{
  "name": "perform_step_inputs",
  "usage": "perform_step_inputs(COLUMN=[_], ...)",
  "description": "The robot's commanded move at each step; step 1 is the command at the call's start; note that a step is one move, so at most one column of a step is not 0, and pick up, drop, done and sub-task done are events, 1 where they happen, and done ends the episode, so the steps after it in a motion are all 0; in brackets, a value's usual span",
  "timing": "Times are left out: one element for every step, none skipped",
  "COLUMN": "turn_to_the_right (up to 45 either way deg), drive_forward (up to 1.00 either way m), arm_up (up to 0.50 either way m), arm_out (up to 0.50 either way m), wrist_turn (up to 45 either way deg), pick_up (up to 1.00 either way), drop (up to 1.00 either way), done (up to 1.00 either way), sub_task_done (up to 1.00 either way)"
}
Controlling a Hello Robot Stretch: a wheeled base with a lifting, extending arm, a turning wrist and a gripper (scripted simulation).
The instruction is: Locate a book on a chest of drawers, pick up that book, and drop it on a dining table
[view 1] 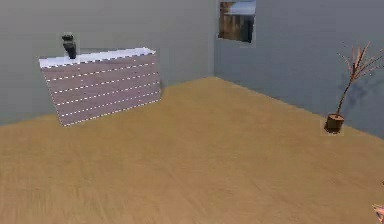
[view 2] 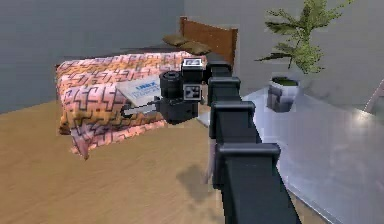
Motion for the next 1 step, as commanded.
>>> perform_step_inputs(turn_to_the_right=[-18.0], drive_forward=[0.0], arm_up=[0.0], arm_out=[0.0], wrist_turn=[0.0], pick_up=[0.0], drop=[0.0], done=[0.0], sub_task_done=[0.0])
